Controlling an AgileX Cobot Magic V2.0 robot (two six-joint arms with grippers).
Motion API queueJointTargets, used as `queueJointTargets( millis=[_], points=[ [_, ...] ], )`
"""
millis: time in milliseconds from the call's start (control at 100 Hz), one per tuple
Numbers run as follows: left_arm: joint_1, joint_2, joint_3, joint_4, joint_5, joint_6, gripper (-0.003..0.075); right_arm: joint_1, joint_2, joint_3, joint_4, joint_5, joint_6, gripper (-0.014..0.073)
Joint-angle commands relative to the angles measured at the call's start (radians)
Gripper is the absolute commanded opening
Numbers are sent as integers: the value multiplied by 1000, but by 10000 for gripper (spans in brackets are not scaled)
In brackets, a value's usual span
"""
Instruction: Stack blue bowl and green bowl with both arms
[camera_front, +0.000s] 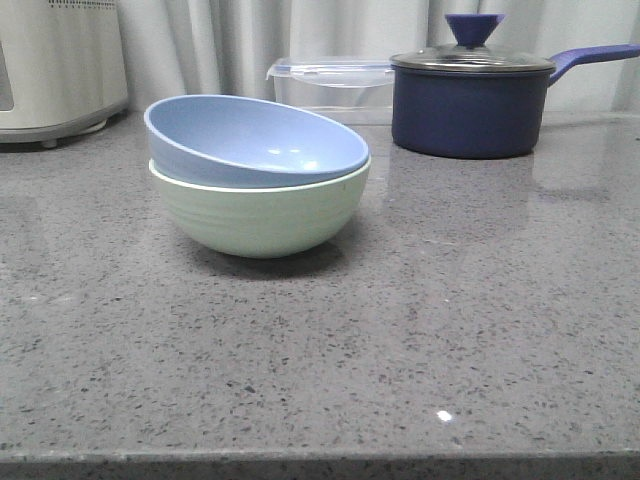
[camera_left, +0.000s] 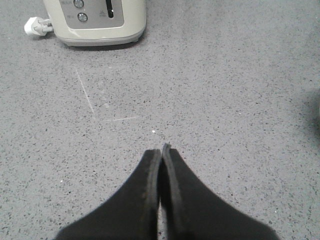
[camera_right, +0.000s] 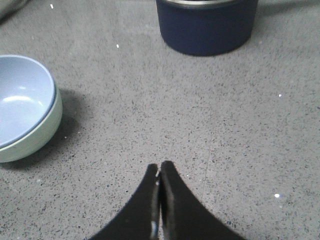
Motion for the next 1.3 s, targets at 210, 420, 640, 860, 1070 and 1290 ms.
queueJointTargets(
  millis=[210, 420, 640, 860, 1070, 1290],
  points=[
    [0, -149, 82, -2, -180, -12, -20, -6, -189, 126, -6, -136, 2, -80],
    [0, -228, 134, -2, -242, -12, -20, -6, -258, 168, -6, -165, 2, -80],
    [0, -238, 142, -2, -250, -12, -20, -6, -258, 169, -6, -163, 2, -80],
    [0, -238, 142, -2, -250, -12, -20, -6, -258, 169, -6, -163, 2, -80],
    [0, -238, 142, -2, -250, -12, -20, -6, -258, 169, -6, -163, 2, -80],
    [0, -238, 142, -2, -250, -12, -20, -6, -258, 169, -6, -163, 2, -80]
  ],
)
